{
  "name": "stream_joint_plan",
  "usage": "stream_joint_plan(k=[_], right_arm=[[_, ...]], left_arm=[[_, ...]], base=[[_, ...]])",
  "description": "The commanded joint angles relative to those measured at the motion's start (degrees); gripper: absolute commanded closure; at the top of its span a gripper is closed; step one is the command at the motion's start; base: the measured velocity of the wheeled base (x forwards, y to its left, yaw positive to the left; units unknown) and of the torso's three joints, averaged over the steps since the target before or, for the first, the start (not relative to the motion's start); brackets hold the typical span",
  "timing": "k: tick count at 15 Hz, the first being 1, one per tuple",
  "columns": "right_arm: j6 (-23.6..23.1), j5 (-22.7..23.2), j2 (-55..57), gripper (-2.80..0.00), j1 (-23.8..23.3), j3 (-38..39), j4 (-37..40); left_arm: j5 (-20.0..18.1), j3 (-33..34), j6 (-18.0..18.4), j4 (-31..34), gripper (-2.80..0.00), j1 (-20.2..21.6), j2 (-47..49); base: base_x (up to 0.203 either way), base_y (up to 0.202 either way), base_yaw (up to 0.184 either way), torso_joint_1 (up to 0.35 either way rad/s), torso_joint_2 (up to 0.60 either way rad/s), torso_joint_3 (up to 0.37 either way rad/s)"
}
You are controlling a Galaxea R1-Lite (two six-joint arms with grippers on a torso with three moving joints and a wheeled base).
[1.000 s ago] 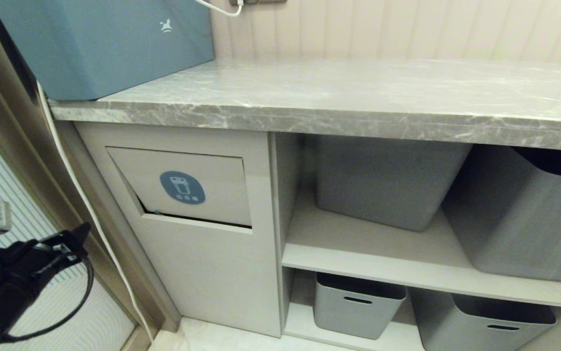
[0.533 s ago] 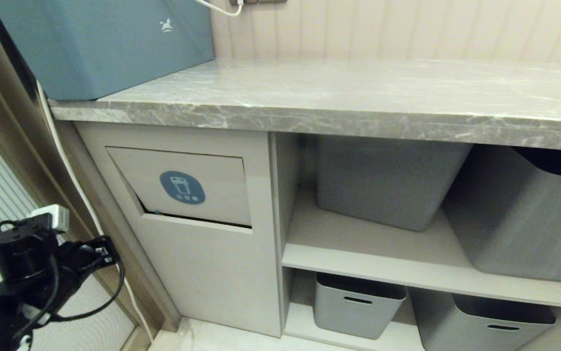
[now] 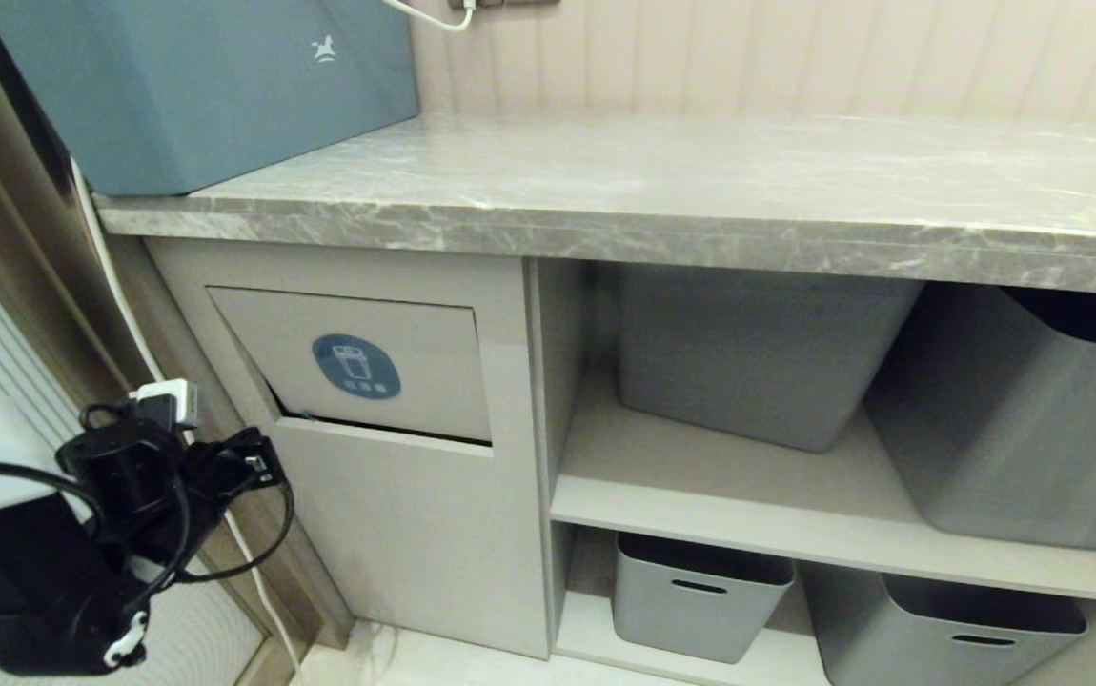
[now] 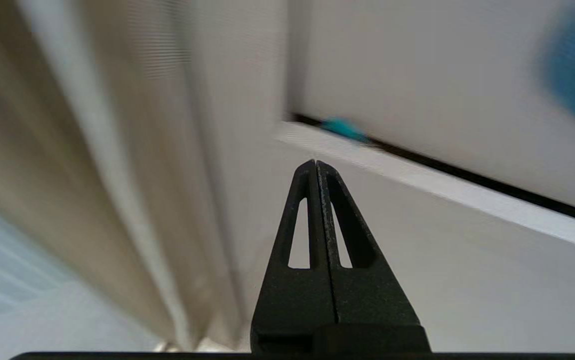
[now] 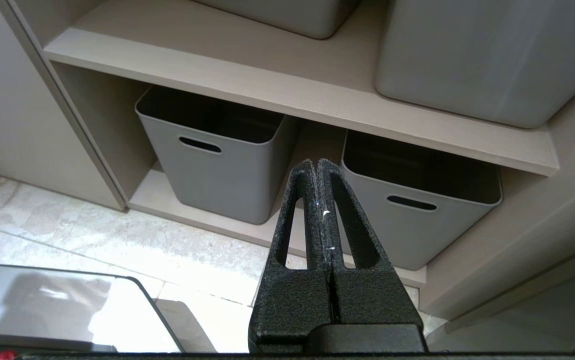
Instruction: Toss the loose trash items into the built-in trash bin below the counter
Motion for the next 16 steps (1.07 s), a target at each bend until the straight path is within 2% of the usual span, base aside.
stream_joint_plan(k=[1, 16], right_arm=[[-0.1, 0.0, 0.0, 0.00, 0.0, 0.0, 0.0], [0.0, -0.4, 0.0, 0.00, 0.0, 0.1, 0.0]], left_arm=[[0.1, -1.0, -0.1, -0.4, 0.00, -1.4, 0.5], [0.6, -7.3, 0.0, 0.2, 0.00, -1.4, 6.1]], base=[[0.000, 0.000, 0.000, 0.000, 0.00, 0.000], [0.000, 0.000, 0.000, 0.000, 0.00, 0.000]])
